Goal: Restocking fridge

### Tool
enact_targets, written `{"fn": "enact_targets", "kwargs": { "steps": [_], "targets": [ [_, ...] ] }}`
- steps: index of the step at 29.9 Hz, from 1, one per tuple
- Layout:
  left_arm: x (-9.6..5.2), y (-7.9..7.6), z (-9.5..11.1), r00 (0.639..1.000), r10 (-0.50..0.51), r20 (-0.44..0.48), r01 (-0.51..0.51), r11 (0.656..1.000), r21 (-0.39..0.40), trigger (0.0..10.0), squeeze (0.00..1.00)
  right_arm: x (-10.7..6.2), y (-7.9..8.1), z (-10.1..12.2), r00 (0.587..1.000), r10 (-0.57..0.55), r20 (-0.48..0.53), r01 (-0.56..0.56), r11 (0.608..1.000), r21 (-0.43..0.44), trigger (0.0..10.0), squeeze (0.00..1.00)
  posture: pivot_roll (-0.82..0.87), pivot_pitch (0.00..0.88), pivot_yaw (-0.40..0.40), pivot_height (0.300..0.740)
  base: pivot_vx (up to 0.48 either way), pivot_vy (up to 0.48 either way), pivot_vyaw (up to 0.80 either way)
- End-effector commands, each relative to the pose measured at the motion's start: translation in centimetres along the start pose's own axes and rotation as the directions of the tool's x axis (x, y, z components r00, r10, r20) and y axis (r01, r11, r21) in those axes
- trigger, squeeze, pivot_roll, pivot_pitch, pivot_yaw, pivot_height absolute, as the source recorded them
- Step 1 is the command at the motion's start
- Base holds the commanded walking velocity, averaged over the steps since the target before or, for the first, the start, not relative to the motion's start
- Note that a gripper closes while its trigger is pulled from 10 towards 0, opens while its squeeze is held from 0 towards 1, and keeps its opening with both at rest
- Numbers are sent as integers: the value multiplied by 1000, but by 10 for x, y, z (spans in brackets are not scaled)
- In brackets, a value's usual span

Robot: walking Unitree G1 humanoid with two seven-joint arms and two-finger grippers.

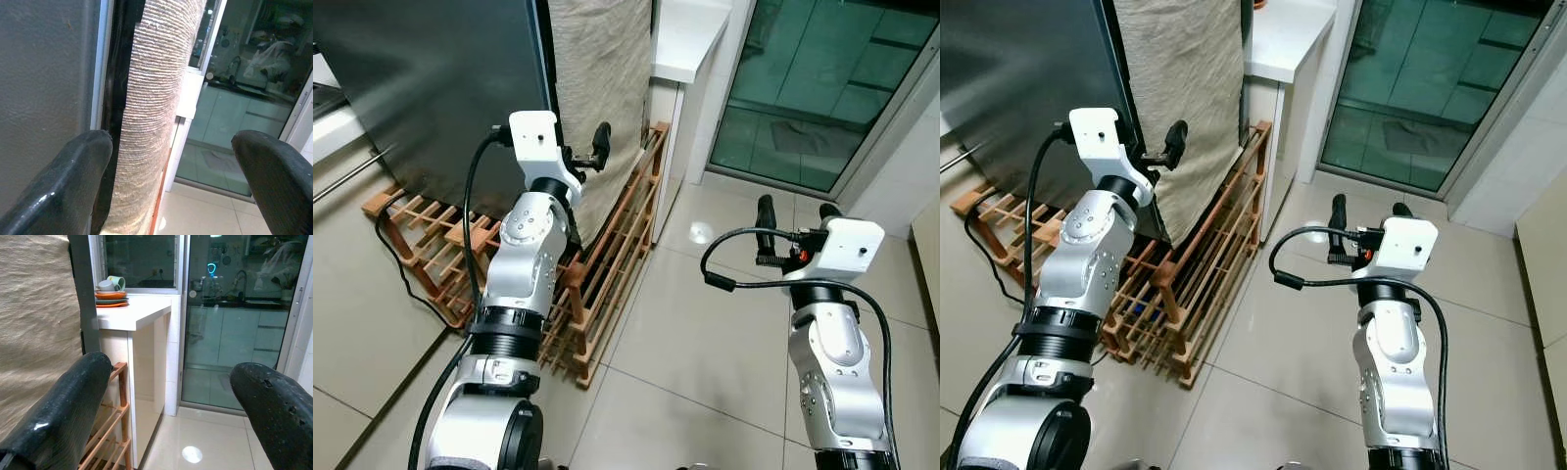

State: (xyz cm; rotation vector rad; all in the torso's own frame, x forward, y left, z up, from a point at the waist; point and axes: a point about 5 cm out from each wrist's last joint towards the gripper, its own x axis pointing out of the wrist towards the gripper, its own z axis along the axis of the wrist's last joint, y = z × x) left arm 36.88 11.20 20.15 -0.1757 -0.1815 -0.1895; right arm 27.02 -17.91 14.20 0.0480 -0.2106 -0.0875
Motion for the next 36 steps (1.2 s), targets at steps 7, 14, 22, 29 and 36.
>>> {"fn": "enact_targets", "kwargs": {
  "steps": [7, 14, 22, 29, 36],
  "targets": [
    [11, -4, 1, 1000, 6, 6, -6, 1000, 4, 10000, 0, -6, -2, 5, 1000, -21, 6, 21, 1000, -10, 10000, 0, -170, 0, 31, 740, 0, 0, 0],
    [20, -10, 2, 1000, 5, 6, -5, 1000, -1, 10000, 0, -10, -2, 4, 1000, -29, -4, 29, 1000, -12, 10000, 0, -178, 7, 41, 740, 0, 0, 0],
    [27, -19, -4, 998, 42, -41, -45, 995, -90, 10000, 0, -13, -3, 4, 999, -45, -10, 45, 999, -16, 10000, 0, -195, 14, 57, 740, 0, 0, 0],
    [26, -5, 0, 998, 65, -8, -65, 997, -47, 10000, 0, -15, -6, 5, 998, -59, -13, 59, 998, -25, 10000, 0, -200, 14, 60, 740, 0, 0, 0],
    [25, 2, 2, 996, 86, 2, -85, 995, -54, 10000, 0, -16, -6, 5, 998, -53, -18, 53, 998, -30, 10000, 0, -200, 15, 50, 740, 0, 0, 0]
  ]
}}
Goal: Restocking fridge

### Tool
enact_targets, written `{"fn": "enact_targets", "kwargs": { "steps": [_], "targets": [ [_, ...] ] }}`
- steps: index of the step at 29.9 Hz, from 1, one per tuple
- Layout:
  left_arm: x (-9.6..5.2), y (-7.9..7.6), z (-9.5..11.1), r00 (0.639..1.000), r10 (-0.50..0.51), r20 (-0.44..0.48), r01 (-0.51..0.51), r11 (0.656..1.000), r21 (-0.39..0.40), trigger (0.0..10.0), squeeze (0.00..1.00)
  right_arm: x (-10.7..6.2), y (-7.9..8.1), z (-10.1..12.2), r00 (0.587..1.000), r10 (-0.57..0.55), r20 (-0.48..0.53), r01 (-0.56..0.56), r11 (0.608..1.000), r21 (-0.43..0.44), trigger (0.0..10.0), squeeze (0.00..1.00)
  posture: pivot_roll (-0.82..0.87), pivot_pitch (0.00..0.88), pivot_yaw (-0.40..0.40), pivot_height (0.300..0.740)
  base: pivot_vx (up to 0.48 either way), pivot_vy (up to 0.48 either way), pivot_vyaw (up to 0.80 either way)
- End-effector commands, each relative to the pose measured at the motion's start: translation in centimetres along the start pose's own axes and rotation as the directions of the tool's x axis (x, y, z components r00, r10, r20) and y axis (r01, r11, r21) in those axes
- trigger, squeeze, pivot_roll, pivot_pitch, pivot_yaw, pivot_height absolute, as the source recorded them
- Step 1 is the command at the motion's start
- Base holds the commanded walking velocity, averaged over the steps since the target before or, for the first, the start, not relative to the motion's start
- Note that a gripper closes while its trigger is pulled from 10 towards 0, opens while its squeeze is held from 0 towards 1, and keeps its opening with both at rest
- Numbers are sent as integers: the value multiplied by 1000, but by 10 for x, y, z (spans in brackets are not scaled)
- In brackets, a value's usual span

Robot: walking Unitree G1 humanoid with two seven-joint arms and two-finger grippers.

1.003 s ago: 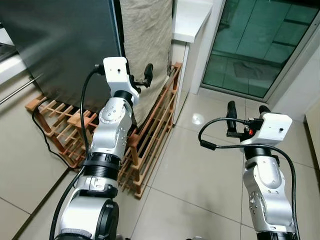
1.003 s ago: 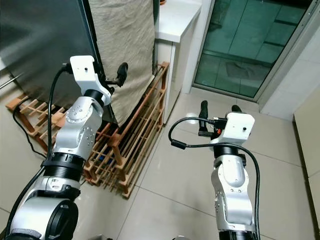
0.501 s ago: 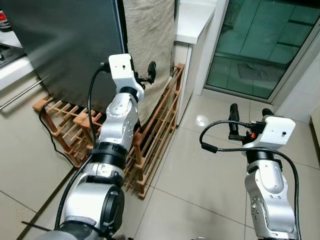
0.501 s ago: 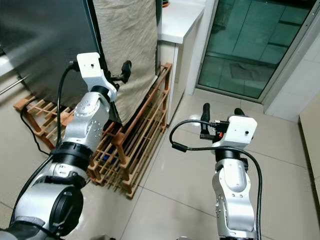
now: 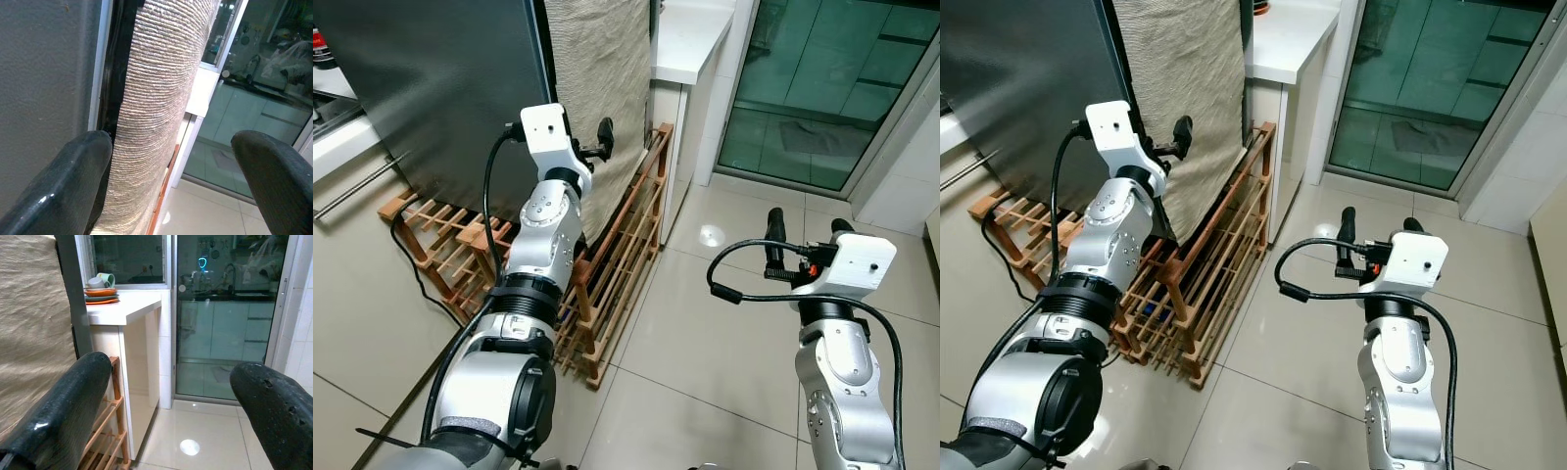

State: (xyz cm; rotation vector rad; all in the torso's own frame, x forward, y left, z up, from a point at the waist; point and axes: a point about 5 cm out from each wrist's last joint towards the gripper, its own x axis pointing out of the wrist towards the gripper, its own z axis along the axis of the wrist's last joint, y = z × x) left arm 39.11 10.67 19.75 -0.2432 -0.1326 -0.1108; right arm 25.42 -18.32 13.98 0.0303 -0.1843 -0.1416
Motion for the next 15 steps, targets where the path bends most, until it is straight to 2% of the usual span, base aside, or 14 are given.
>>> {"fn": "enact_targets", "kwargs": {
  "steps": [1, 7, 10, 15],
  "targets": [
    [3, 2, 11, 999, -1, 40, 1, 1000, 6, 10000, 0, 0, -1, 4, 1000, -1, 5, 1, 1000, -5, 10000, 0, -200, 15, 50, 740, 0, 0, 0],
    [2, 12, 25, 994, 58, 90, -58, 998, 1, 10000, 0, -3, -3, 3, 1000, -1, 0, 1, 1000, -11, 10000, 0, -205, 17, 53, 740, 0, 0, 0],
    [1, 12, 25, 994, 58, 91, -58, 998, 1, 10000, 0, -3, -3, 3, 1000, -2, -1, 2, 1000, -11, 10000, 0, -202, 14, 53, 740, 0, 0, 0],
    [-4, 14, 14, 997, 52, 57, -53, 999, 8, 10000, 0, -2, -1, 1, 1000, 2, -6, -3, 1000, -12, 10000, 0, -200, 9, 54, 740, 0, 0, 0]
  ]
}}
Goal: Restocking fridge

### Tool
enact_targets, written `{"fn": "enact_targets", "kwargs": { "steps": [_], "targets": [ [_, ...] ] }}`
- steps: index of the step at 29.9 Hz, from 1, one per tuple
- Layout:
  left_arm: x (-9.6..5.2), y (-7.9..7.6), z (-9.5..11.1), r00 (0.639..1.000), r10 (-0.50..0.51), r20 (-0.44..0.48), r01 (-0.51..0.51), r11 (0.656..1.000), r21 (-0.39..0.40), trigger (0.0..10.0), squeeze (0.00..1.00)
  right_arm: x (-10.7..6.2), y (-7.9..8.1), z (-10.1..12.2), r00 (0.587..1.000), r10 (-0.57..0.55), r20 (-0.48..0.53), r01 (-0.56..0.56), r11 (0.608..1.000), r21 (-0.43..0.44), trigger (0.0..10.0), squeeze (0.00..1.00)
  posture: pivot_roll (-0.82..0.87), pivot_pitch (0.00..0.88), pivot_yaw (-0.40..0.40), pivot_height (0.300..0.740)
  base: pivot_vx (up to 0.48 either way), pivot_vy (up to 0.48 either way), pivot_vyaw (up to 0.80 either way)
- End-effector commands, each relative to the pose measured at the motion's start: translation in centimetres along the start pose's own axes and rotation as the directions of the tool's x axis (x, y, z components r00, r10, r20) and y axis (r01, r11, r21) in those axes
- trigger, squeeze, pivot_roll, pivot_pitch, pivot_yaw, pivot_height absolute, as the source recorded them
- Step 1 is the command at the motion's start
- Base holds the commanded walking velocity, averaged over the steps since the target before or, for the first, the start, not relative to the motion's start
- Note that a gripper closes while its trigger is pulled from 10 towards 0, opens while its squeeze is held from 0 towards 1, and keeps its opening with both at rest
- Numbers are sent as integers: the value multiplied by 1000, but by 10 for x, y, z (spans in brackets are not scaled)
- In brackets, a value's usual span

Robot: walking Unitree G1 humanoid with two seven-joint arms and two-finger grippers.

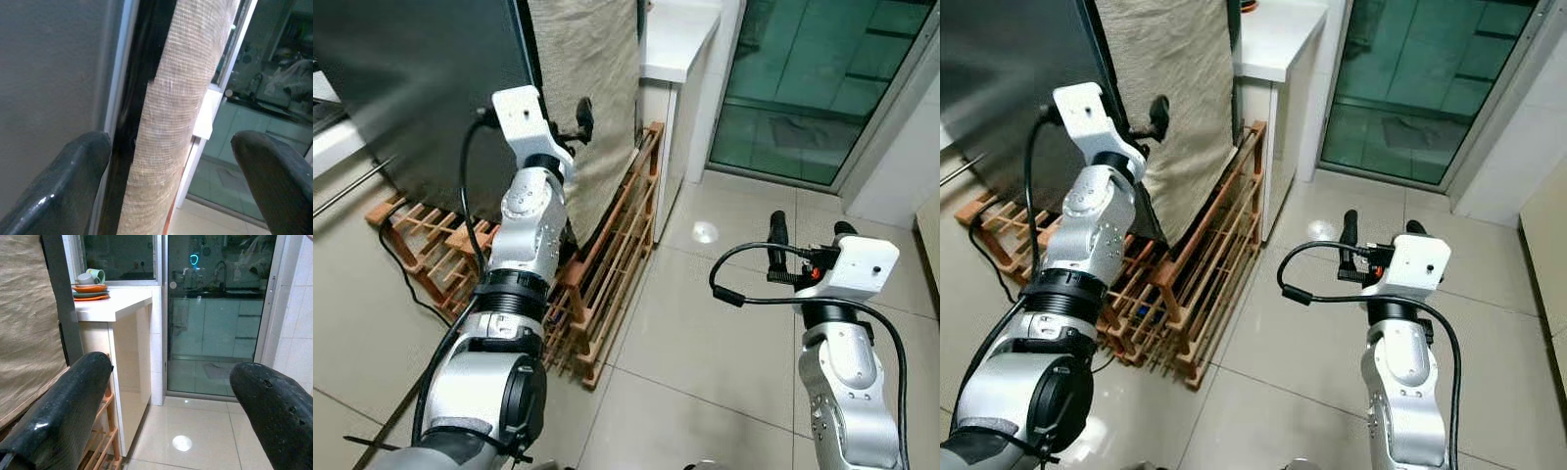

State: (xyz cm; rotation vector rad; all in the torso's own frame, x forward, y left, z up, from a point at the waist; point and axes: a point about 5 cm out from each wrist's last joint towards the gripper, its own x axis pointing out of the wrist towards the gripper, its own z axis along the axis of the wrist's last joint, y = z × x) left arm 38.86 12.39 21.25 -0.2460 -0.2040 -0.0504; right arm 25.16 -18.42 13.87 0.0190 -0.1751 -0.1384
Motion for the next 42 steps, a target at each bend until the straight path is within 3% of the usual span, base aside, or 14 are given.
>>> {"fn": "enact_targets", "kwargs": {
  "steps": [1, 16, 18, 19, 22, 24, 31, 32, 34, 35, 36, 38, 41, 42],
  "targets": [
    [-3, 1, -6, 1000, -6, -25, 6, 1000, 5, 10000, 0, 0, 0, 2, 1000, 0, 2, 0, 1000, -1, 10000, 0, -193, 5, 52, 740, 0, 0, 0],
    [-1, -31, -26, 993, -69, -92, 68, 998, -14, 10000, 0, 5, 5, 0, 1000, 19, 1, -19, 1000, 2, 10000, 0, -182, 0, 46, 740, 0, 0, 0],
    [-4, -59, -32, 965, -234, -118, 225, 970, -90, 10000, 0, 6, 5, 1, 1000, 23, 5, -23, 1000, 2, 10000, 0, -187, 0, 40, 740, 0, 0, 0],
    [-4, -59, -32, 965, -234, -118, 225, 970, -90, 10000, 0, 6, 5, 1, 1000, 23, 5, -23, 1000, 2, 10000, 0, -187, 0, 40, 740, 0, 0, 0],
    [-12, -88, -35, 903, -414, -116, 398, 907, -141, 10000, 0, 8, 5, 2, 1000, 26, 7, -26, 1000, 0, 10000, 0, -189, 0, 38, 740, 0, 0, 0],
    [-14, -93, -36, 890, -441, -115, 423, 894, -151, 10000, 0, 8, 5, 2, 1000, 27, 7, -27, 1000, -1, 10000, 0, -189, 0, 38, 740, 0, 0, 0],
    [-29, -139, -38, 780, -621, -79, 577, 763, -292, 10000, 0, 11, 6, 3, 999, 30, 12, -30, 1000, 1, 10000, 0, -205, 0, 47, 740, 0, 0, 0],
    [-29, -139, -38, 780, -621, -79, 577, 763, -292, 10000, 0, 11, 6, 3, 999, 30, 12, -30, 1000, 1, 10000, 0, -205, 0, 47, 740, 0, 0, 0],
    [-43, -163, -30, 673, -740, -7, 692, 632, -348, 10000, 0, 12, 7, 3, 999, 29, 15, -29, 1000, 3, 10000, 0, -205, 0, 49, 740, 0, 0, 0],
    [-43, -163, -30, 673, -740, -7, 692, 632, -348, 10000, 0, 12, 7, 3, 999, 29, 15, -29, 1000, 3, 10000, 0, -205, 0, 49, 740, 0, 0, 0],
    [-48, -170, -28, 630, -776, 19, 728, 582, -361, 10000, 0, 14, 7, 3, 999, 29, 16, -29, 1000, 3, 10000, 0, -205, 0, 48, 740, 0, 0, 0],
    [-49, -170, -23, 608, -793, 42, 749, 554, -364, 10000, 0, 16, 7, 4, 999, 30, 19, -30, 1000, 3, 10000, 0, -204, 0, 46, 740, 0, 0, 0],
    [-46, -162, -18, 617, -785, 55, 748, 563, -352, 10000, 0, 16, 7, 4, 999, 30, 21, -30, 1000, 3, 10000, 0, -200, 0, 42, 740, 0, 0, 0],
    [-43, -149, -12, 637, -768, 66, 742, 587, -322, 10000, 0, 16, 7, 4, 999, 31, 19, -31, 1000, 3, 10000, 0, -198, 0, 41, 740, 0, 0, 0]
  ]
}}
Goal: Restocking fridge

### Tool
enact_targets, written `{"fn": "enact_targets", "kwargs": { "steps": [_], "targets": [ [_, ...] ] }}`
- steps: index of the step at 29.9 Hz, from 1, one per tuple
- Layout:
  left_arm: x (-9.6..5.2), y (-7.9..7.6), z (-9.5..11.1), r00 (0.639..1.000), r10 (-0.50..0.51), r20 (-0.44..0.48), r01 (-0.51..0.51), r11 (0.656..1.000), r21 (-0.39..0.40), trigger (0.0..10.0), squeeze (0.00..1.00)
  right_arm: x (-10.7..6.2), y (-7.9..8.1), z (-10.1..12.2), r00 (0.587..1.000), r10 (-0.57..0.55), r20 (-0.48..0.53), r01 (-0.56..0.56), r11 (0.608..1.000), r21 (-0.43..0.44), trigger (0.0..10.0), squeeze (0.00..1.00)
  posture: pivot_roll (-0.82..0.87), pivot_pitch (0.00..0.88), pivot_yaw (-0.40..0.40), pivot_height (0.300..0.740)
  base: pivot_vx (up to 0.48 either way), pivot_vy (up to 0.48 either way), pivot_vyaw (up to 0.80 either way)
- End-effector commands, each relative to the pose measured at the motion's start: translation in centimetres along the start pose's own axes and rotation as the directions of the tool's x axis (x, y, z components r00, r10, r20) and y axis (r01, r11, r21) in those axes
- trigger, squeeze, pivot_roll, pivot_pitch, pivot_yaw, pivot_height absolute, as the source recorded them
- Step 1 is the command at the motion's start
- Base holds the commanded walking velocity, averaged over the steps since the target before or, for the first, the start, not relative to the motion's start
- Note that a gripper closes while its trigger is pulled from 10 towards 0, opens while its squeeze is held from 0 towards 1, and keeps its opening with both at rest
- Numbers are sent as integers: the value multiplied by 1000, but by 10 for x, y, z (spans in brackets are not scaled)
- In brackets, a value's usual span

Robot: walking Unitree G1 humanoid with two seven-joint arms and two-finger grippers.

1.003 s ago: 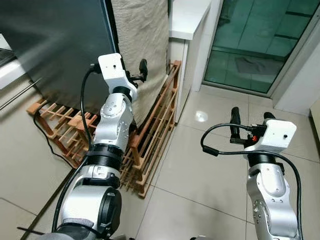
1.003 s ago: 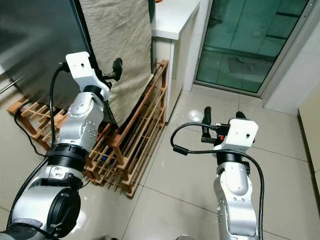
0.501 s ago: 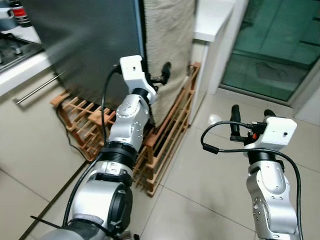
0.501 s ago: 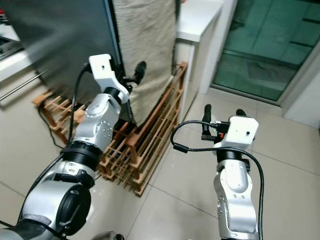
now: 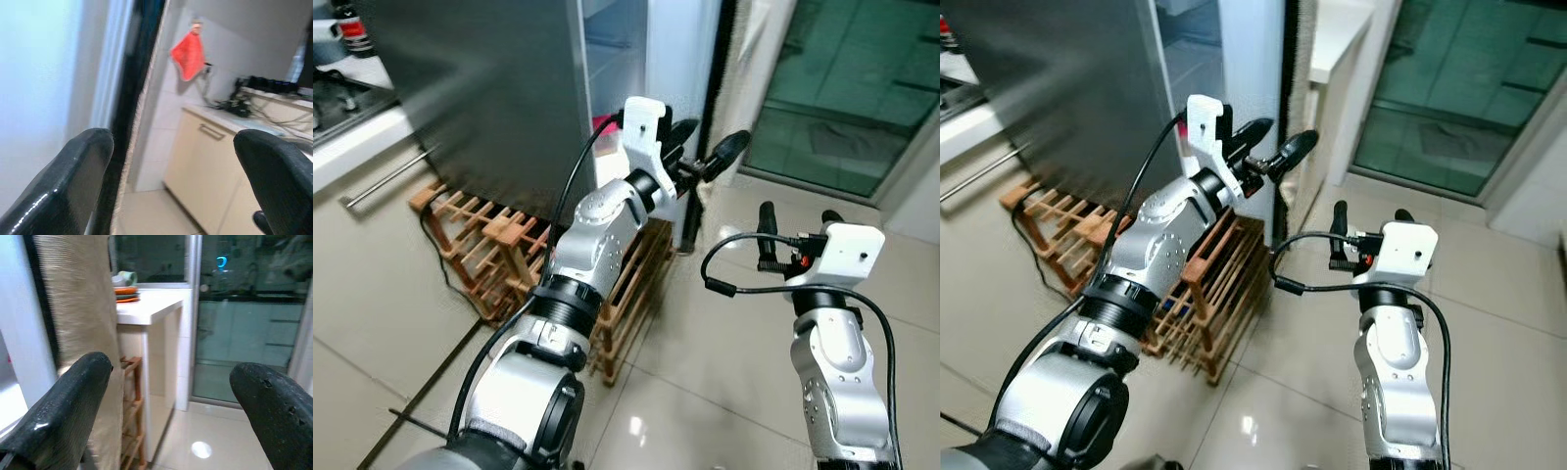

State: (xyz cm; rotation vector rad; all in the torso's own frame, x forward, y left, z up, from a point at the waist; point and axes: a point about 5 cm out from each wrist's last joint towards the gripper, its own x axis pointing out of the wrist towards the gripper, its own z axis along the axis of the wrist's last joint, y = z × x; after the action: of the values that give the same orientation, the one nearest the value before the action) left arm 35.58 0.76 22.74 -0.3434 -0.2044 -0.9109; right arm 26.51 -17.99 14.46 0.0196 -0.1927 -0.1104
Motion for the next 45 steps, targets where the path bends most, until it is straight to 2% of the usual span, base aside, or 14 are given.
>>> {"fn": "enact_targets", "kwargs": {
  "steps": [1, 5, 6, 9, 10, 11, 12, 14, 16, 17, 18, 20, 27, 45],
  "targets": [
    [0, -20, -2, 998, -21, 64, 25, 998, -63, 10000, 0, 2, 0, 0, 1000, 4, -1, -4, 1000, 0, 10000, 0, -198, 0, 41, 740, 0, 0, 0],
    [-25, 2, 12, 995, 66, 75, -67, 998, 12, 10000, 0, 1, 0, -1, 1000, 6, -4, -6, 1000, 4, 10000, 0, -186, 0, 40, 740, 0, 0, 0],
    [-60, 29, 24, 969, 227, 95, -232, 972, 43, 10000, 0, 1, 0, -3, 1000, 8, -7, -8, 1000, 10, 10000, 0, -151, 0, 36, 740, 0, 0, 0],
    [-79, 42, 29, 939, 328, 107, -335, 940, 59, 10000, 0, 1, -1, -4, 1000, 10, -14, -9, 1000, 11, 10000, 0, -139, 0, 35, 740, 0, 0, 0],
    [-99, 54, 33, 897, 425, 121, -436, 896, 80, 10000, 0, 1, 0, -6, 1000, 15, -21, -15, 1000, 10, 10000, 0, -125, 0, 31, 740, 0, 0, 0],
    [-125, 70, 35, 801, 582, 137, -596, 797, 102, 10000, 0, 3, 2, -9, 999, 24, -33, -24, 1000, 15, 10000, 0, -91, 0, 20, 740, 0, 0, 0],
    [-125, 70, 35, 801, 582, 137, -596, 797, 102, 10000, 0, 3, 2, -9, 999, 24, -33, -24, 1000, 15, 10000, 0, -91, 0, 20, 740, 0, 0, 0],
    [-175, 88, 30, 577, 803, 148, -815, 557, 159, 10000, 0, 10, 5, -14, 998, 40, -55, -38, 999, 28, 10000, 0, -58, 0, -5, 740, 0, 0, 0],
    [-175, 88, 30, 577, 803, 148, -815, 557, 159, 10000, 0, 10, 5, -14, 998, 40, -55, -38, 999, 28, 10000, 0, -58, 0, -5, 740, 0, 0, 0],
    [-192, 91, 29, 493, 856, 155, -866, 467, 178, 10000, 0, 14, 6, -14, 997, 45, -59, -43, 998, 35, 10000, 0, -53, 0, -12, 740, 0, 0, 631],
    [-199, 91, 28, 454, 876, 160, -886, 425, 189, 10000, 0, 18, 6, -14, 997, 50, -60, -48, 998, 36, 10000, 0, -50, 0, -17, 740, 0, 0, 725],
    [-201, 91, 31, 437, 881, 181, -893, 400, 208, 10000, 0, 22, 7, -14, 997, 55, -59, -53, 998, 34, 10000, 0, -43, 0, -27, 740, 0, 0, 706],
    [-184, 89, 32, 440, 880, 180, -888, 397, 233, 10000, 0, 43, 13, -10, 994, 102, -40, -101, 994, 28, 10000, 0, -38, 0, -42, 740, 0, 0, 587],
    [-171, 81, 16, 456, 877, 152, -880, 420, 223, 10000, 0, 48, 22, -14, 987, 155, -42, -150, 984, 99, 10000, 0, -31, 0, -62, 740, 0, -17, 449]
  ]
}}
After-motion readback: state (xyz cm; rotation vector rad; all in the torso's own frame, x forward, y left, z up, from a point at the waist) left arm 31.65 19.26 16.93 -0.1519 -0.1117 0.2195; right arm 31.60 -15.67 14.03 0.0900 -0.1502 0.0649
